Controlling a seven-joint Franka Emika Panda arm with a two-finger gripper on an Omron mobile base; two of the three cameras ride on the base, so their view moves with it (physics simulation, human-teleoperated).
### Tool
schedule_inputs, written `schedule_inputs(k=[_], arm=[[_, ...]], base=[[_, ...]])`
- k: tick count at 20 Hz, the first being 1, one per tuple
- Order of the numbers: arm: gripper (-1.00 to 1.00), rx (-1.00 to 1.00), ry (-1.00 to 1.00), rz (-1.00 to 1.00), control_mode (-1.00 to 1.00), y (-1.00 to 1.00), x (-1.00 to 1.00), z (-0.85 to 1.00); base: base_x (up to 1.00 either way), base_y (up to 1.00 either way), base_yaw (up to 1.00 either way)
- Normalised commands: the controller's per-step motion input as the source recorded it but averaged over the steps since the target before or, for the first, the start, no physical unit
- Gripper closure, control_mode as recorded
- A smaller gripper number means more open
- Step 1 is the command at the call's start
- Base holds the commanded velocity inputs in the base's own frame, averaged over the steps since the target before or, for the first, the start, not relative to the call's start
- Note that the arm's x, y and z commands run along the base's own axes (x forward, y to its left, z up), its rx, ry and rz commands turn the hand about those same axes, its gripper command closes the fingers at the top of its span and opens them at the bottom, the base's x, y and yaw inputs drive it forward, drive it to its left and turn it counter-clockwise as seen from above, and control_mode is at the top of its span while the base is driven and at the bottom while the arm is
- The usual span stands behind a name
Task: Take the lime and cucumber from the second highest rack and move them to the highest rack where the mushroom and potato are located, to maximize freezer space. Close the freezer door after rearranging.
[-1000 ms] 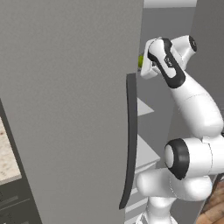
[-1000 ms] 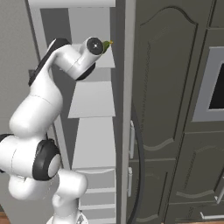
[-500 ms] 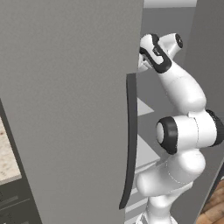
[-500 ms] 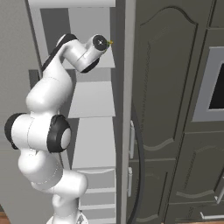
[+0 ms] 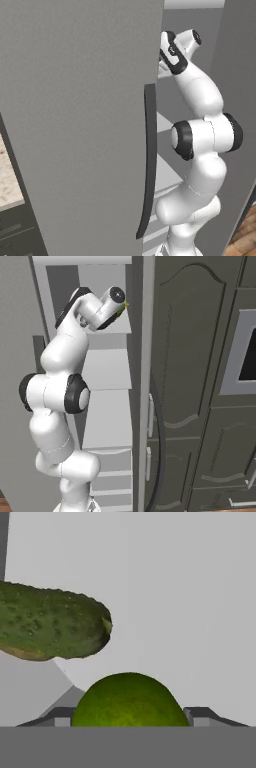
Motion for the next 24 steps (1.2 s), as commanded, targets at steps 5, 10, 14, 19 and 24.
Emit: schedule_inputs(k=[5,10,14,19,24], arm=[[-1.0,-0.15,-0.09,0.0,-1.0,0.35,0.4,-0.47],[-1.0,-0.16,-0.1,0.0,-1.0,0.25,0.25,-0.39],[-1.0,-0.04,-0.13,0.0,-1.0,0.04,0.05,-0.23],[-1.0,0.0,-0.24,0.0,-1.0,0.0,-0.03,0.0],[-1.0,0.0,-0.17,0.0,-1.0,0.0,-0.3,0.11]], base=[[0.0,0.0,0.0],[0.0,0.0,0.0],[0.0,0.0,0.0],[0.0,0.0,0.0],[0.0,0.0,0.0]])
